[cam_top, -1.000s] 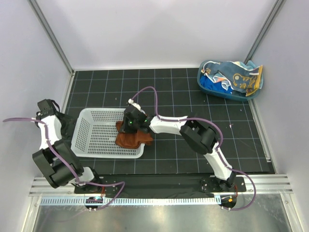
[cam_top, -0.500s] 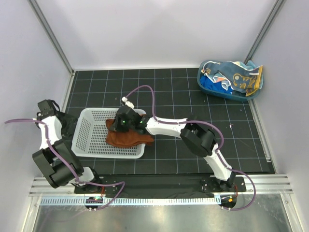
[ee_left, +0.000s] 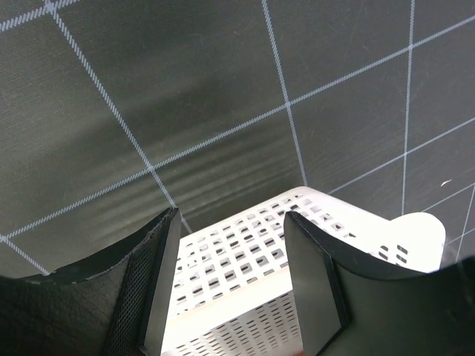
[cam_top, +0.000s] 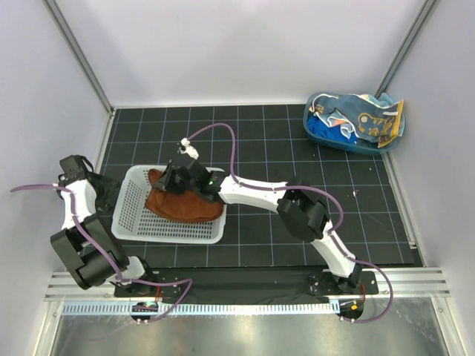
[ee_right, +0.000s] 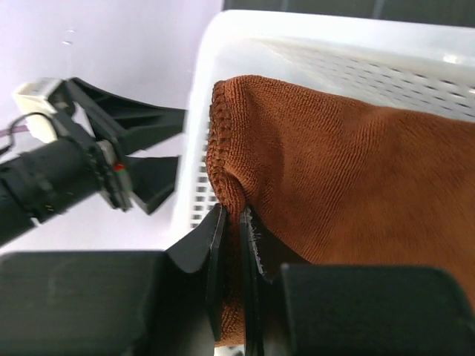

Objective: Fold and stack the towels
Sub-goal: Neatly place the folded towel into the bin

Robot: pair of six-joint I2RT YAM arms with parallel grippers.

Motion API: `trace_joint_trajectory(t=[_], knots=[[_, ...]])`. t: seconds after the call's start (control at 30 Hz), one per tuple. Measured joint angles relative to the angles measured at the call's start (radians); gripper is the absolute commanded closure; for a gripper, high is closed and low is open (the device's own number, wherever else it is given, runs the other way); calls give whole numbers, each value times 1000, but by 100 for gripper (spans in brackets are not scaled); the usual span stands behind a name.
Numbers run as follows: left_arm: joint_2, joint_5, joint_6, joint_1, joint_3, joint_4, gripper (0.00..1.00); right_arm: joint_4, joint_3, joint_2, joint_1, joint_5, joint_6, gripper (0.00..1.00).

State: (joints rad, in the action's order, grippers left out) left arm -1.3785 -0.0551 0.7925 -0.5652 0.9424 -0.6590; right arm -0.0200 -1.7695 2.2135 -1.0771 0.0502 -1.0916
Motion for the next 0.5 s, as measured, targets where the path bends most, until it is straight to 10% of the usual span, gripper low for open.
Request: trace_joint_trajectory(t=[0.4, 0.5], knots=[[5, -11, 0, 0, -17, 21, 38, 20, -116, 90, -22, 0, -14, 99], [5, -18, 0, 0, -18, 23, 38, 34, -146, 119, -24, -3, -14, 80]])
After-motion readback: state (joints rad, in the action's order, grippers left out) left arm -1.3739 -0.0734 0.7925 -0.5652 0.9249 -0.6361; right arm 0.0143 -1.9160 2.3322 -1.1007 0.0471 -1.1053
